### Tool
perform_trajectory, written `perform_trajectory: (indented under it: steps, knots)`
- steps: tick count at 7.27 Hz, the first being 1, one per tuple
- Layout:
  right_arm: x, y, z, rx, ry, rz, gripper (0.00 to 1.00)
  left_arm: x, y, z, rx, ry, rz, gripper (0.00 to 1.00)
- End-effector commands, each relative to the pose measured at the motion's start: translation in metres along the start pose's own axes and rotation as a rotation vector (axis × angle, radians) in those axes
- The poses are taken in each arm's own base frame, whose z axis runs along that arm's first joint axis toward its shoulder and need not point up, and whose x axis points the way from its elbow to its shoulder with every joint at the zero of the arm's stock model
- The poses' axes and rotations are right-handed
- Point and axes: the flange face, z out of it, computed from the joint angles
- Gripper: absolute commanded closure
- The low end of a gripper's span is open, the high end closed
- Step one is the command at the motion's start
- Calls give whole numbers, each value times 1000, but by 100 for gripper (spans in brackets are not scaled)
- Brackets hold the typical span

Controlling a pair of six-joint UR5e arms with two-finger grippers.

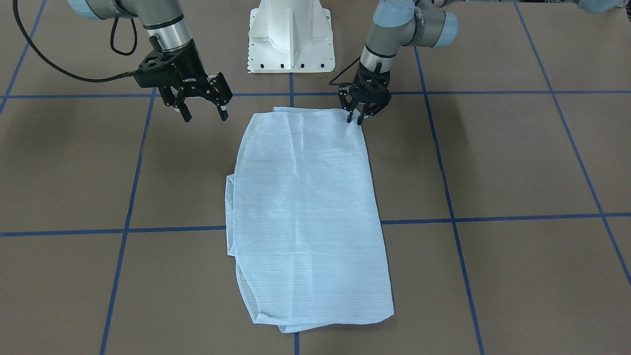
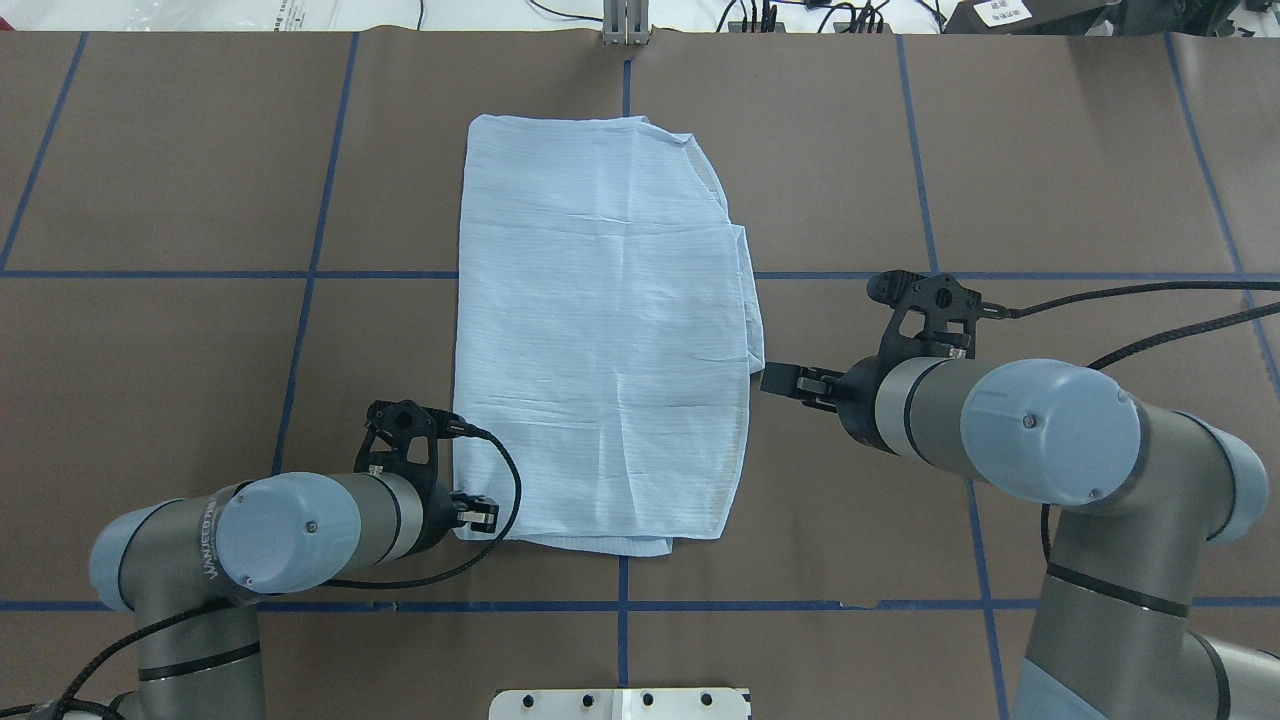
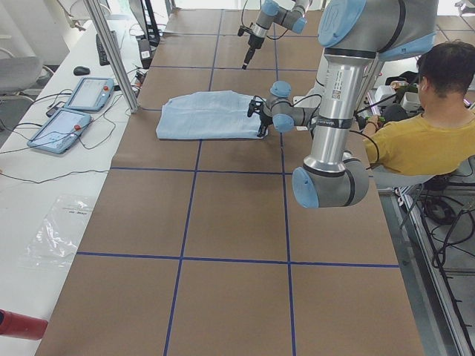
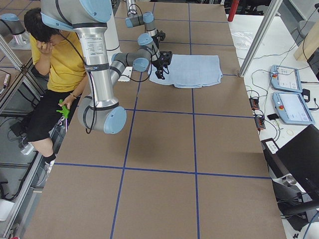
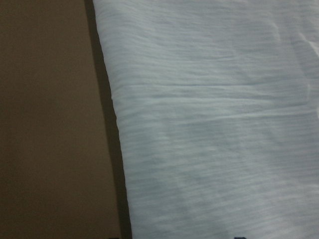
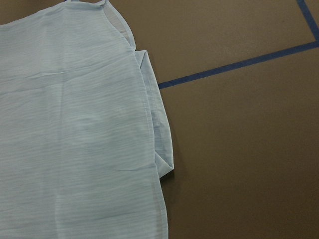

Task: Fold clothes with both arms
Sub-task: 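Grasp the two shirt corners nearest the robot with both grippers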

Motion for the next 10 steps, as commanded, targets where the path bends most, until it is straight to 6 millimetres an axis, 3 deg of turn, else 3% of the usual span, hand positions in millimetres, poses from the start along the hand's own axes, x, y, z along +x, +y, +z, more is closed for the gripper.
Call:
perform_trajectory:
  steps: [1, 2, 3, 4, 6, 7, 8, 10]
  knots:
    - [-1, 1, -2, -1, -5, 1, 0, -2, -4, -6, 10, 5, -4, 100]
    - [-3, 7, 0, -5, -5, 26, 0, -1, -4, -7, 10, 7, -4, 100]
    - [-18, 24, 0, 12, -19, 90, 0, -1, -4, -7, 10, 9, -4, 100]
    - [-28, 58, 5, -12, -4, 188, 4, 0, -5, -8, 12, 10, -6, 100]
    - [-85, 115, 31, -43, 101, 449, 19, 1, -5, -9, 13, 12, -9, 100]
    - [-102, 132, 45, -46, 127, 522, 22, 2, -6, -9, 14, 15, -9, 100]
    - [-98, 148, 66, -35, 163, 535, 22, 3, -6, -11, 15, 18, -9, 100]
    - [-103, 153, 83, -22, 189, 533, 22, 5, -7, -14, 19, 25, -9, 100]
